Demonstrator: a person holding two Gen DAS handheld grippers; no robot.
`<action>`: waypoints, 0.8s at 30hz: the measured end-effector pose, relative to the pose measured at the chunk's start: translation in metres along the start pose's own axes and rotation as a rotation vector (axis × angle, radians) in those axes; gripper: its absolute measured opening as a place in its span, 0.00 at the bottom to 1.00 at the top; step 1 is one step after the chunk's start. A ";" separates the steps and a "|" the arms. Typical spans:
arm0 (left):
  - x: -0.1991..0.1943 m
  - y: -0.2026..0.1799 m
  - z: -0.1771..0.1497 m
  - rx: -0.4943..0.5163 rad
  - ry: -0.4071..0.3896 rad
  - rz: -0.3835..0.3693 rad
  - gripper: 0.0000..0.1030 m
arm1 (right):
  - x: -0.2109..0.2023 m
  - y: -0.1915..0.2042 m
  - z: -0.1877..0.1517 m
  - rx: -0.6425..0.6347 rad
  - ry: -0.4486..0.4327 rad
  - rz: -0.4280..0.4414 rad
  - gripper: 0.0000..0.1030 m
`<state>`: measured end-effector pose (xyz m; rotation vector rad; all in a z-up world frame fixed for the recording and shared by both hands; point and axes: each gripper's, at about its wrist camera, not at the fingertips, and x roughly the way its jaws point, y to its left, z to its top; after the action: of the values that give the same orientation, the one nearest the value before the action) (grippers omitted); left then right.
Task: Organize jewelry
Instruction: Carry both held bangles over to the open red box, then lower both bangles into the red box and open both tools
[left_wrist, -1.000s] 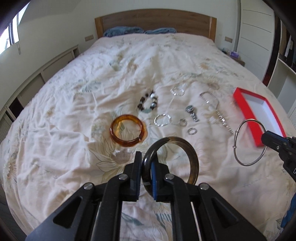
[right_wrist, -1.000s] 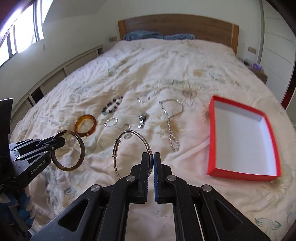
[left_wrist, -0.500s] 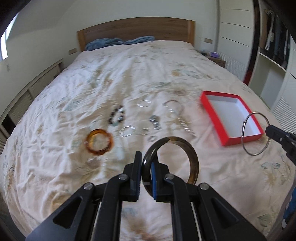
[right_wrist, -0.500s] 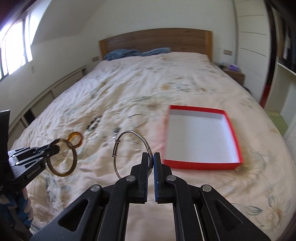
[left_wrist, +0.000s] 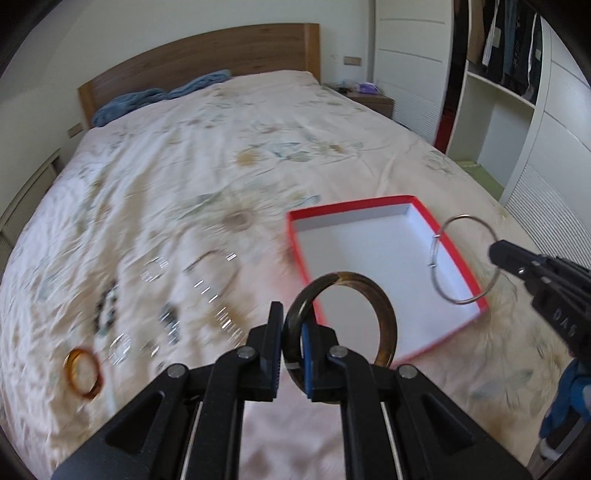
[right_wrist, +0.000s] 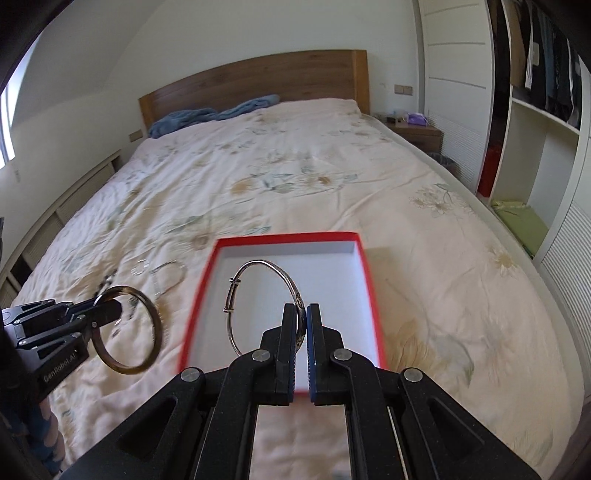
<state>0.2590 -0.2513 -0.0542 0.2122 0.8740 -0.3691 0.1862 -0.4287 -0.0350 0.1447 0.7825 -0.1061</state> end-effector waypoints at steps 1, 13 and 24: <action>0.010 -0.006 0.006 0.007 0.008 -0.002 0.08 | 0.010 -0.004 0.004 0.003 0.007 -0.001 0.05; 0.133 -0.032 0.041 0.001 0.135 0.011 0.08 | 0.132 -0.039 0.029 0.029 0.119 -0.009 0.05; 0.160 -0.034 0.043 -0.018 0.194 0.012 0.09 | 0.178 -0.035 0.029 -0.038 0.238 -0.086 0.04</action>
<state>0.3691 -0.3327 -0.1531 0.2386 1.0660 -0.3331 0.3268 -0.4754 -0.1441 0.0880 1.0284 -0.1574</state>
